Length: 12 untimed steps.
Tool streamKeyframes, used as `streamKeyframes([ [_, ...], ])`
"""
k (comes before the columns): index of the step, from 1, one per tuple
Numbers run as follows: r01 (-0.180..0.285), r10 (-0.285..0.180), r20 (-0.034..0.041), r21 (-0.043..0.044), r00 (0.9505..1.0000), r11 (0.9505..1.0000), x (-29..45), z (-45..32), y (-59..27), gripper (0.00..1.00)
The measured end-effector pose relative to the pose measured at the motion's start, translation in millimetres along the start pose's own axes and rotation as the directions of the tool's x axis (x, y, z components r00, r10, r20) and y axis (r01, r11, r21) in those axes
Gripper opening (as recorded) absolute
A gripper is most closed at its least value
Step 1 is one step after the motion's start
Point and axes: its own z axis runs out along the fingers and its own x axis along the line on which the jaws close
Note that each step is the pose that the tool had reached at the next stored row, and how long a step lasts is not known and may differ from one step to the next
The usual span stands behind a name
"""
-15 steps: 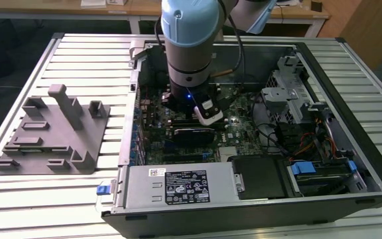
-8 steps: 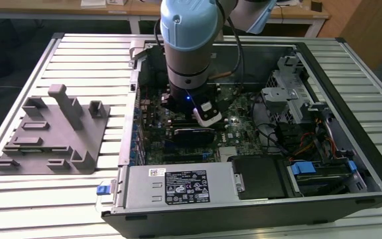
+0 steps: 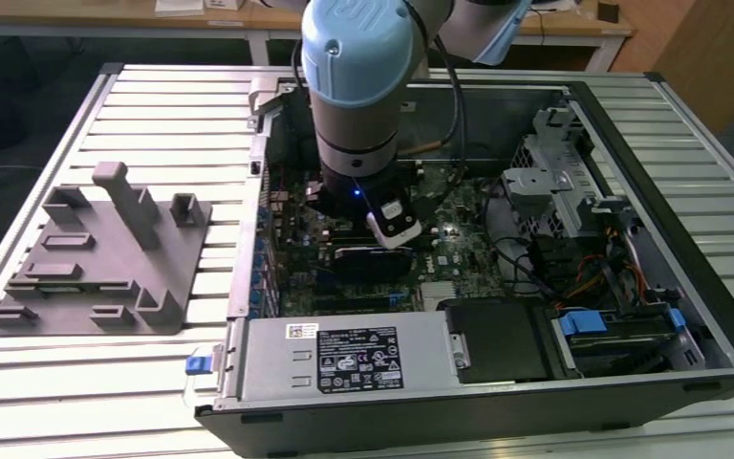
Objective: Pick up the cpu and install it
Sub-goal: 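Install the second cpu locking lever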
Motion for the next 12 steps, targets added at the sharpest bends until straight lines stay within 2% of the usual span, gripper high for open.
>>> streamKeyframes([
  [4, 0.000, 0.000, 0.0000, -0.0035, 1.0000, 1.0000, 0.4, -0.2, -3.8, 0.11],
  [12, -0.004, 0.004, -0.0015, -0.0363, 1.0000, 0.9993, 8.8, 4.0, -5.2, 0.11],
])
